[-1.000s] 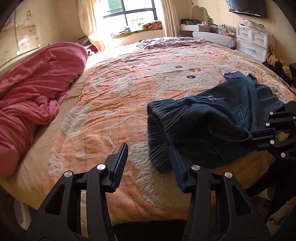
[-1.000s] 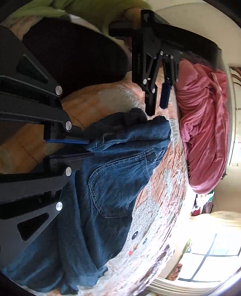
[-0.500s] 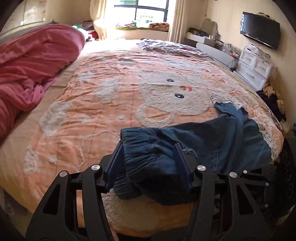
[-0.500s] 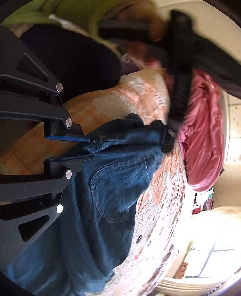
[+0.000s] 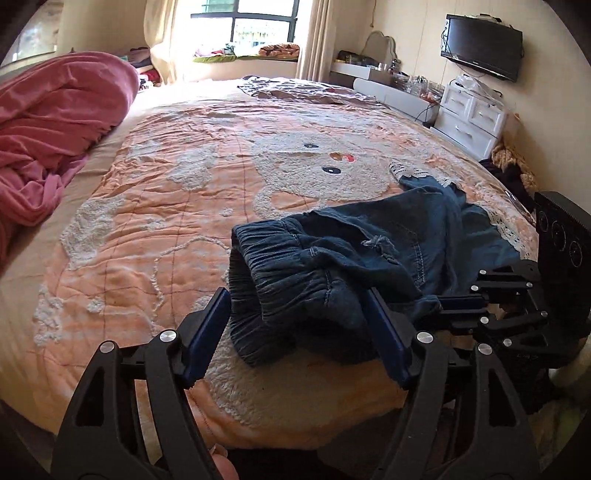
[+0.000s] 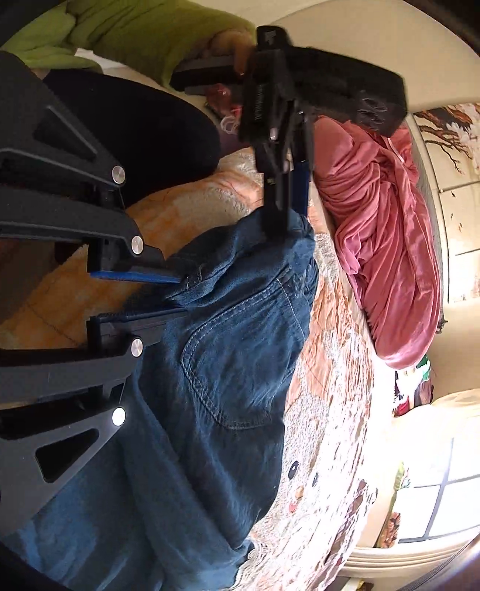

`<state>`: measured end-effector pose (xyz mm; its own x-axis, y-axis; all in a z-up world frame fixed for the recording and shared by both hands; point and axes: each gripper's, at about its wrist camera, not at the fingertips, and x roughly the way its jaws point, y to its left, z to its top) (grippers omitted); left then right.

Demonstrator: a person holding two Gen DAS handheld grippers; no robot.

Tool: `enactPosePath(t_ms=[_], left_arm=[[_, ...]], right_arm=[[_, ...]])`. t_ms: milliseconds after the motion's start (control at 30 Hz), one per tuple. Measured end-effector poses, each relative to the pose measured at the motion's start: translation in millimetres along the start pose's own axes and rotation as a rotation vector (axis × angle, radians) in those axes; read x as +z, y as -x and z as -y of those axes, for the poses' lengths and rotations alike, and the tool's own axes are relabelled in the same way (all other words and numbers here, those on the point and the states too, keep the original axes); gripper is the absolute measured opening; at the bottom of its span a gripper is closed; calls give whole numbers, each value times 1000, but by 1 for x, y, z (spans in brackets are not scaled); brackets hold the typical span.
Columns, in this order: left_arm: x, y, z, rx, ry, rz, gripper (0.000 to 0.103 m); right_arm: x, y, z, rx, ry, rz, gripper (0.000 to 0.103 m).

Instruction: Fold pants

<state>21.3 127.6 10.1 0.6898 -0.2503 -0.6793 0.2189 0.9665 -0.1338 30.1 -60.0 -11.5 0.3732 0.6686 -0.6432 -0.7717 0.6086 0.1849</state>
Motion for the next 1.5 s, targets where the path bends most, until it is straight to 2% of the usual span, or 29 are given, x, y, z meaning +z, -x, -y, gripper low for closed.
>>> enactPosePath(t_ms=[67, 100, 133, 167, 233, 400, 467, 500, 600, 667, 767, 833, 900, 1000, 1067, 1167, 1233, 1300, 1367, 1400, 1500], left_arm=[[1, -6, -3, -36, 32, 14, 66], [2, -8, -3, -58, 46, 30, 60], [4, -11, -3, -92, 62, 40, 40], [7, -13, -3, -126, 72, 42, 32], [14, -16, -1, -119, 64, 35, 29], [36, 12, 7, -39, -96, 95, 29], [31, 16, 9, -7, -152, 84, 29], [23, 12, 8, 9, -163, 54, 29], [-3, -6, -1, 31, -124, -46, 32], [-16, -9, 0, 28, -107, -59, 33], [-22, -7, 2, 44, -84, -59, 36], [-19, 2, 0, 55, -47, -43, 45], [-15, 18, 3, 88, -47, -12, 46], [-1, 46, 11, 129, -60, 64, 54], [14, 52, 19, 122, -68, 98, 54], [29, 28, 32, 35, -64, 77, 53], [29, -2, 38, -24, -55, 14, 39], [20, -29, 41, 25, -65, -61, 38], [10, -39, 44, 84, -99, -80, 38], [6, -39, 45, 89, -107, -75, 38], [0, -40, 48, 95, -119, -75, 38]], right_arm=[[-1, 0, 1, 2, -5, -6, 13], [-1, -1, 2, 2, -11, -12, 13], [-1, -3, 2, 5, -17, -16, 13], [0, -4, 2, 10, -24, -18, 13], [2, -5, 0, 4, -19, -20, 13], [18, 8, -11, 23, 12, 49, 13], [19, 3, -16, 2, 53, 32, 13], [18, -2, -17, -2, 58, 12, 13], [5, -18, -16, 7, 45, -60, 14], [-5, -27, -17, -3, 55, -96, 15], [-7, -28, -16, 1, 41, -102, 15], [-6, -25, -14, 11, 30, -95, 15], [-7, -22, -13, 16, 30, -86, 15], [-9, -23, -10, 17, 26, -83, 15], [-9, -23, -9, 28, 13, -80, 19], [-10, -19, -9, 50, -5, -76, 26], [-11, -11, -12, 40, 15, -76, 28], [-11, 0, -11, 37, 15, -79, 33], [-10, 14, -8, 41, -7, -61, 44], [-11, 26, -4, 34, -21, -40, 49], [-5, 46, 7, -25, -62, 20, 49]])
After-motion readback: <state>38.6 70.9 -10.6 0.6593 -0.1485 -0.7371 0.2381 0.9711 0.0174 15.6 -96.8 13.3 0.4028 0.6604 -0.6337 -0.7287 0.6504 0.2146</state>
